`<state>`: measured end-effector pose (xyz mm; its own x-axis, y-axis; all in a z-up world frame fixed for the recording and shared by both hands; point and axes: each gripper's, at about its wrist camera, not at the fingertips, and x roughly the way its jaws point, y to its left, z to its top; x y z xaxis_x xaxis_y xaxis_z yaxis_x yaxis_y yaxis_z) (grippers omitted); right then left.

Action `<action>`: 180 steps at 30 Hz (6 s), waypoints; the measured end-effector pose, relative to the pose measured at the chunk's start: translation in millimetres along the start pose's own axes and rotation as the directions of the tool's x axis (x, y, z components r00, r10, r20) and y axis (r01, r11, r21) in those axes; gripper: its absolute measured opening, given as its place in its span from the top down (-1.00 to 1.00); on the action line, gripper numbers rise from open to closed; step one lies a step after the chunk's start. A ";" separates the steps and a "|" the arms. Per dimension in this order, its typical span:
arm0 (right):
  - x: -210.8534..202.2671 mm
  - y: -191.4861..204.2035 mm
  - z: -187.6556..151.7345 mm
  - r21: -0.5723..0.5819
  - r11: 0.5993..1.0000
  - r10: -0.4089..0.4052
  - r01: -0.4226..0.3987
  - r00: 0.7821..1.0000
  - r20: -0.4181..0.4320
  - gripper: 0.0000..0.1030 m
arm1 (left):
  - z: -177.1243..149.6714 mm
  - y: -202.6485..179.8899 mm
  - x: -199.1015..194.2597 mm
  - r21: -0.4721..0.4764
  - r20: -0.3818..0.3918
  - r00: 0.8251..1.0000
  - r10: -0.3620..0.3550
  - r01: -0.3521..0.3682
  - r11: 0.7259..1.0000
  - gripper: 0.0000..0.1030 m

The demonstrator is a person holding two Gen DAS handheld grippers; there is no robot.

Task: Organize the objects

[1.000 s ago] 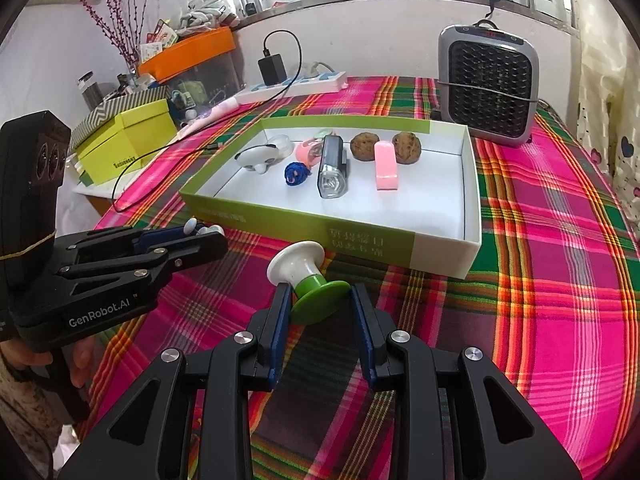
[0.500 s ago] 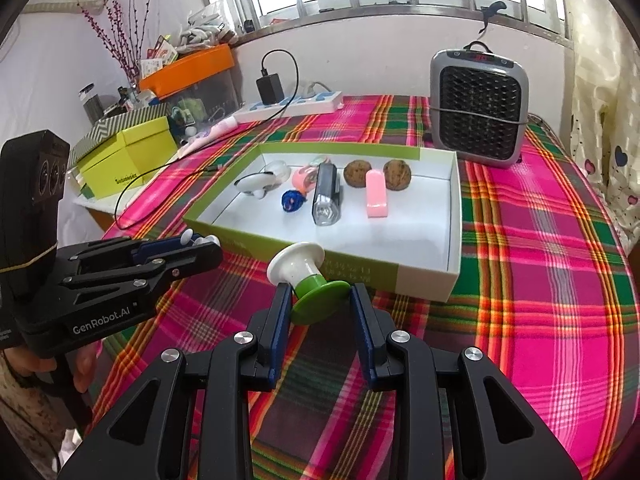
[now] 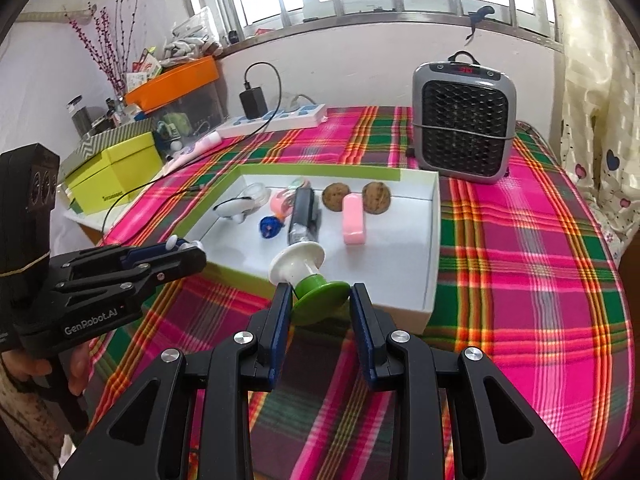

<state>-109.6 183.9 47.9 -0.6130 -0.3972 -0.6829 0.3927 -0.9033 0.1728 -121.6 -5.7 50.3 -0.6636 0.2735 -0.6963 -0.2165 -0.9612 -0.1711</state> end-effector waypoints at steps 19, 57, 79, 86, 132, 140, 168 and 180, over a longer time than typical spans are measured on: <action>24.0 -21.6 28.8 0.031 0.994 -0.102 0.102 0.995 -0.013 0.40 | 20.1 18.2 28.9 -0.026 -0.018 1.000 0.016 -0.017 1.000 0.53; 66.9 -25.7 51.9 0.008 0.964 -0.264 0.265 0.962 -0.065 0.40 | 31.1 28.6 58.7 -0.019 -0.064 0.998 0.022 -0.023 1.000 0.53; 74.5 -26.8 50.0 0.001 0.963 -0.270 0.271 0.959 -0.086 0.40 | 30.8 24.9 62.0 0.008 -0.062 0.996 0.057 -0.057 0.998 0.53; 75.1 -26.2 50.2 0.004 0.963 -0.267 0.268 0.960 -0.088 0.40 | 30.7 24.4 62.8 0.010 -0.061 0.996 0.061 -0.061 0.998 0.53; 58.9 -17.8 41.6 0.033 0.962 -0.269 0.271 0.962 -0.052 0.27 | 22.9 14.4 37.7 0.033 -0.009 0.988 0.152 -0.152 0.988 0.36; 46.7 -9.2 35.8 0.040 0.967 -0.249 0.250 0.968 -0.024 0.27 | 17.2 10.2 24.5 0.012 0.003 0.985 0.172 -0.172 0.985 0.35; -0.2 30.1 -15.4 0.016 0.984 -0.176 0.176 0.984 -0.016 0.27 | -37.8 -13.9 -26.9 -0.028 0.006 0.967 0.255 -0.255 0.967 0.34; -3.9 29.1 -43.3 0.047 0.982 -0.180 0.183 0.982 -0.058 0.27 | -69.5 -26.5 -22.3 -0.012 -0.057 0.965 0.254 -0.255 0.967 0.34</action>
<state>-66.1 166.2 24.9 -0.6333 -0.2178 -0.7427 0.2414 -0.9673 0.0778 -51.4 11.1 21.9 -0.6551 0.0176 -0.7554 -0.0317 -0.9995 0.0042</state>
